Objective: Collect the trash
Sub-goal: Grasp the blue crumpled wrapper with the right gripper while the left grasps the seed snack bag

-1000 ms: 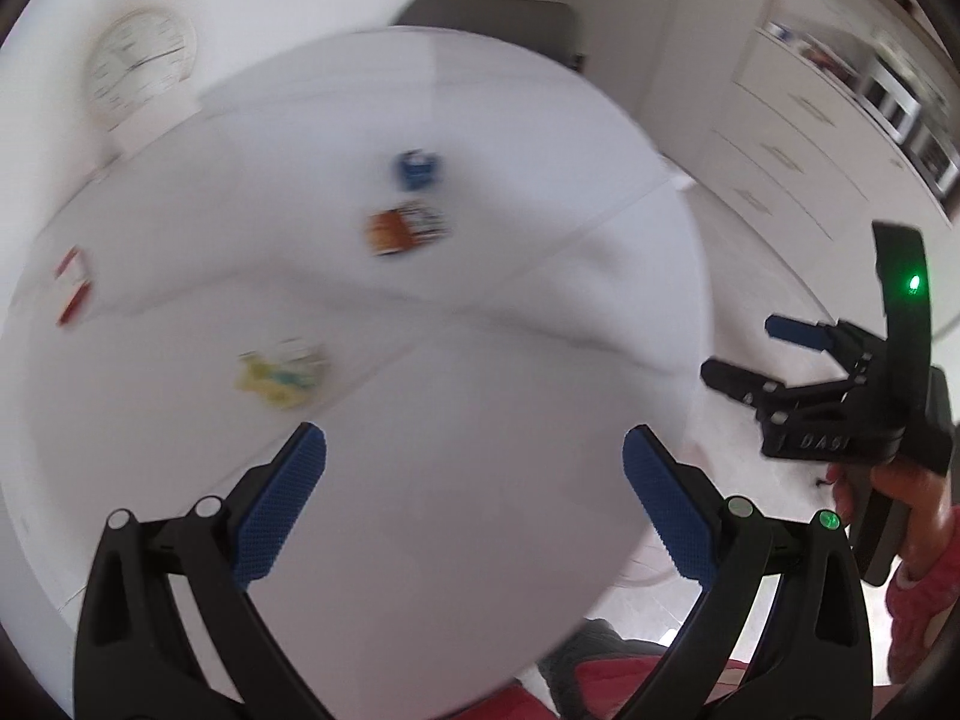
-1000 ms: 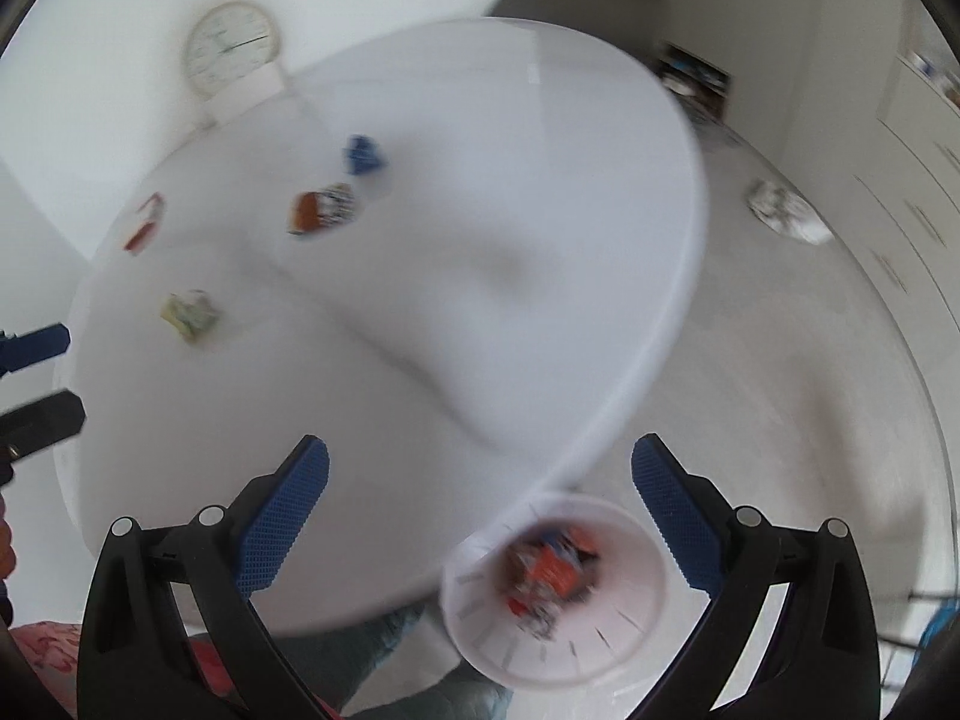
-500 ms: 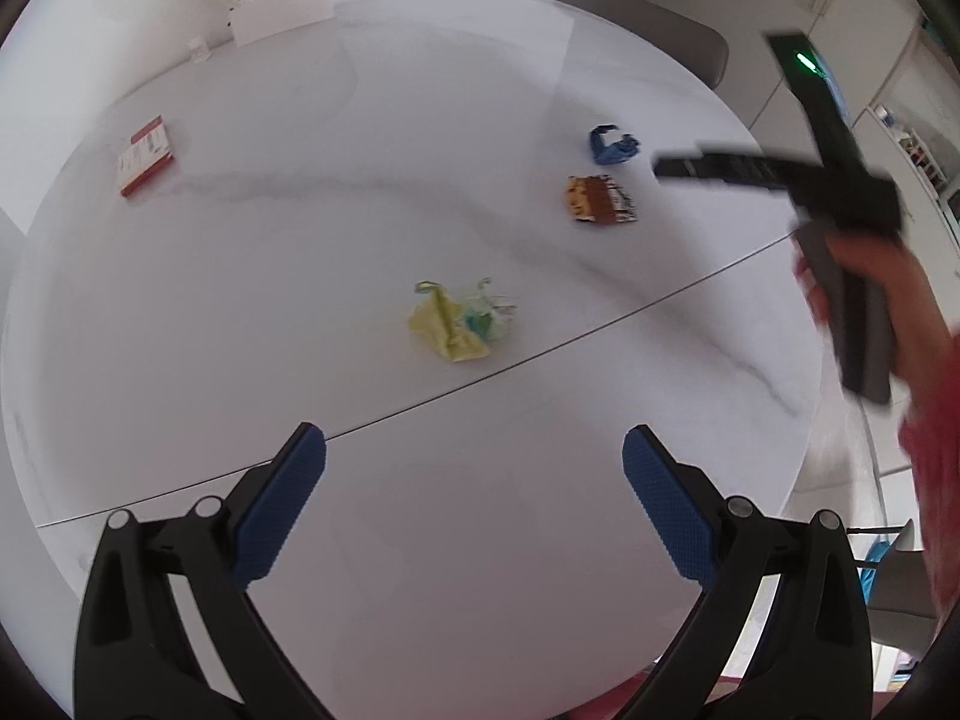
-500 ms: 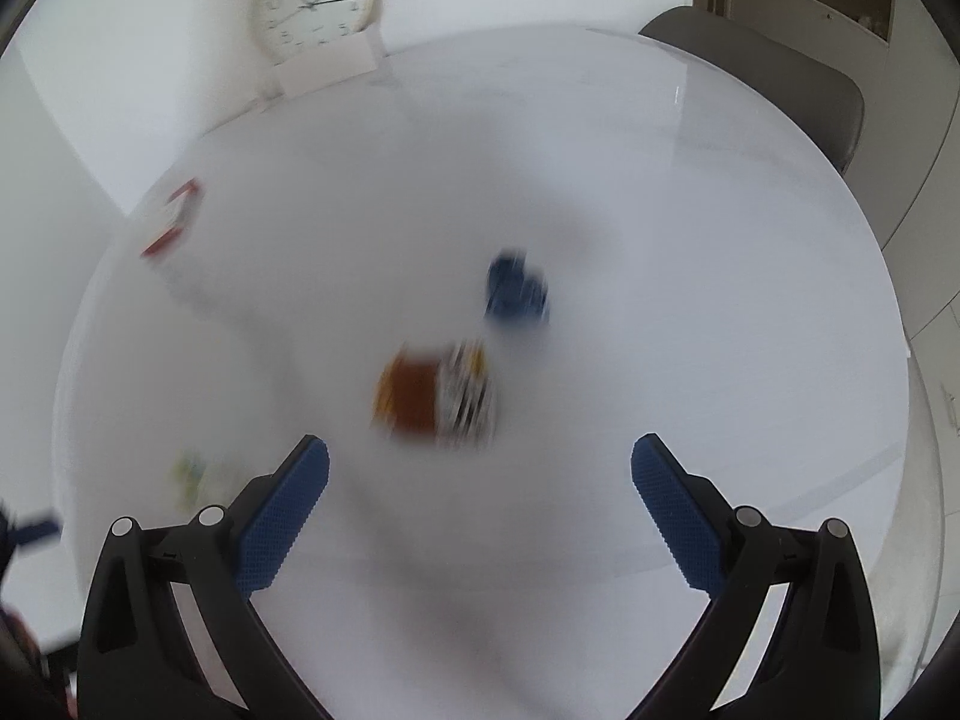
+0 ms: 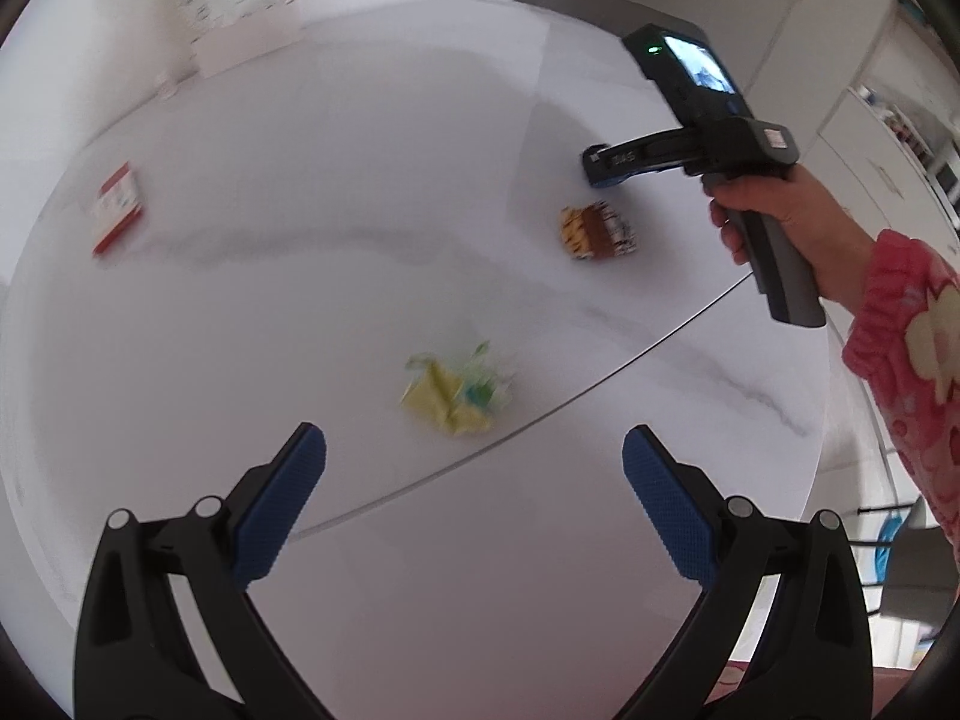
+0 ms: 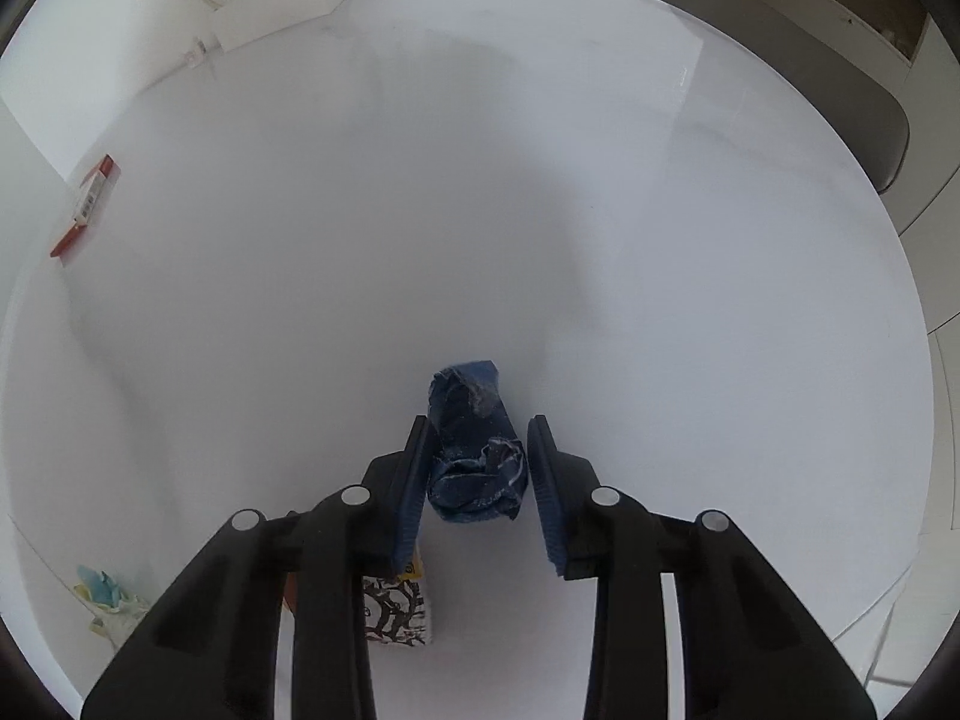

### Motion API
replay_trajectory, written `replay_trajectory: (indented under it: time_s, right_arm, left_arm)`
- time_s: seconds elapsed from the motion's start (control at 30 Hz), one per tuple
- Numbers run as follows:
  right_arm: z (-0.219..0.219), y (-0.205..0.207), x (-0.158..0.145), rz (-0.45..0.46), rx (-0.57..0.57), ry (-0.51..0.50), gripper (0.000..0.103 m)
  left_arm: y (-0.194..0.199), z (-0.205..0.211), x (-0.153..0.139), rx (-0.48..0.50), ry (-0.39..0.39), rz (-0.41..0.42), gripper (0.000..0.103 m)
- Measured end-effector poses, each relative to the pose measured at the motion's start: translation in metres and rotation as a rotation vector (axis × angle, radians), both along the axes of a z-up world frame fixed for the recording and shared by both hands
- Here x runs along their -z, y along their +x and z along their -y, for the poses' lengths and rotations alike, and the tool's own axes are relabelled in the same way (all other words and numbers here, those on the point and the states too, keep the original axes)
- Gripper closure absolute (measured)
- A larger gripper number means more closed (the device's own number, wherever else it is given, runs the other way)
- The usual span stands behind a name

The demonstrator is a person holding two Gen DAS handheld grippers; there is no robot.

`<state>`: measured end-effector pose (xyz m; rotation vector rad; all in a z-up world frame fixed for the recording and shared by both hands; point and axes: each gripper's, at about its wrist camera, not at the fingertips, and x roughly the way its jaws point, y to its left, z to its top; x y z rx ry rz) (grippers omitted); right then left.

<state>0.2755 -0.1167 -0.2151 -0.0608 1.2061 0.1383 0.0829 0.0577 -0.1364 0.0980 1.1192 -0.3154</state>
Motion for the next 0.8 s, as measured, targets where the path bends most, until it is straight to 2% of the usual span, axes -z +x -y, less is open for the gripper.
replay_trajectory:
  time_s: [0.13, 0.27, 0.4, 0.5, 0.6, 0.8]
  right_arm:
    - [0.019, -0.02, -0.021, 0.034, 0.048, 0.038, 0.071]
    - [0.044, -0.063, -0.051, 0.071, 0.14, 0.075, 0.071]
    - [0.065, -0.112, -0.07, 0.067, 0.255, 0.102, 0.071]
    - [0.076, -0.156, -0.078, 0.051, 0.358, 0.113, 0.071]
    - [0.08, -0.188, -0.084, 0.04, 0.449, 0.125, 0.071]
    - [0.068, -0.229, -0.082, 0.03, 0.553, 0.148, 0.071]
  left_arm:
    - [0.023, 0.028, -0.007, 0.141, 0.005, 0.061, 0.008]
    - [0.055, 0.067, -0.01, 0.388, 0.026, 0.137, 0.008]
    - [0.085, 0.098, 0.0, 0.633, 0.047, 0.152, 0.008]
    - [0.108, 0.118, 0.017, 0.824, 0.068, 0.124, 0.014]
    - [0.123, 0.131, 0.039, 0.94, 0.113, 0.094, 0.025]
    - [0.143, 0.144, 0.066, 0.987, 0.13, 0.021, 0.044]
